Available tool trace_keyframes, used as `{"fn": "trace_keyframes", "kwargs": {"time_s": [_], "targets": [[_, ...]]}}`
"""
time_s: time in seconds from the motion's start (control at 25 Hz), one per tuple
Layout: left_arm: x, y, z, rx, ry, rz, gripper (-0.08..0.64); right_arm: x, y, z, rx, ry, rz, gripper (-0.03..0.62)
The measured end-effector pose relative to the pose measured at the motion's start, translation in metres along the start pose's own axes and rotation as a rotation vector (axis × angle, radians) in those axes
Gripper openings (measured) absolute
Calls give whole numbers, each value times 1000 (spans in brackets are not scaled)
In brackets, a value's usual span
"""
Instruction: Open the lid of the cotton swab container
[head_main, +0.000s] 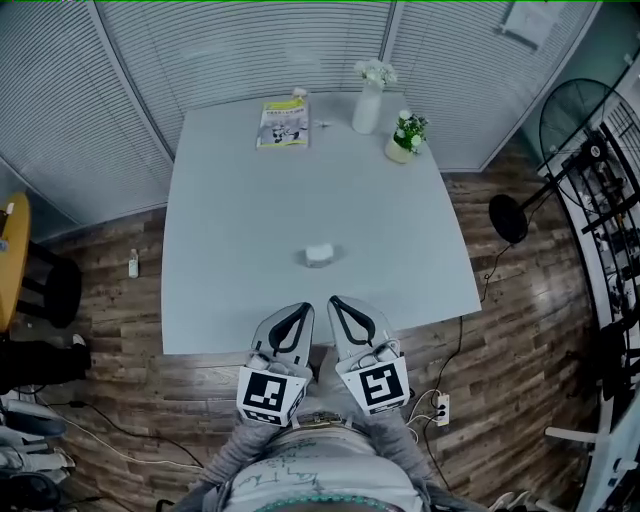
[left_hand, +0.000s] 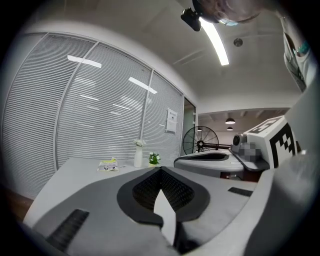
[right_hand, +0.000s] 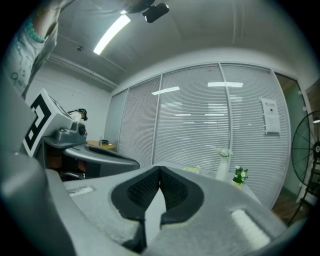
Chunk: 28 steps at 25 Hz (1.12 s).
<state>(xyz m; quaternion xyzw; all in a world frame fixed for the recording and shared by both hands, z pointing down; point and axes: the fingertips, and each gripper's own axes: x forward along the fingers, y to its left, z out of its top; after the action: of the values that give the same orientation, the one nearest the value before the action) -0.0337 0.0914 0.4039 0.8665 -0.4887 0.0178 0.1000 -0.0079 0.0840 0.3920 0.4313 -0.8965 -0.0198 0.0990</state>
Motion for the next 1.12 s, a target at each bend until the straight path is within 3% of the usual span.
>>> {"fn": "trace_keyframes", "kwargs": {"time_s": [0.28, 0.64, 1.12], "targets": [[51, 11, 21, 43, -24, 73, -3, 34, -37, 5, -16, -34, 100, 2], [101, 14, 46, 28, -55, 136, -3, 63, -78, 27, -45, -71, 205, 2], [122, 25, 28, 29, -31, 206, -3, 69, -104, -3, -50, -41, 259, 2]]}}
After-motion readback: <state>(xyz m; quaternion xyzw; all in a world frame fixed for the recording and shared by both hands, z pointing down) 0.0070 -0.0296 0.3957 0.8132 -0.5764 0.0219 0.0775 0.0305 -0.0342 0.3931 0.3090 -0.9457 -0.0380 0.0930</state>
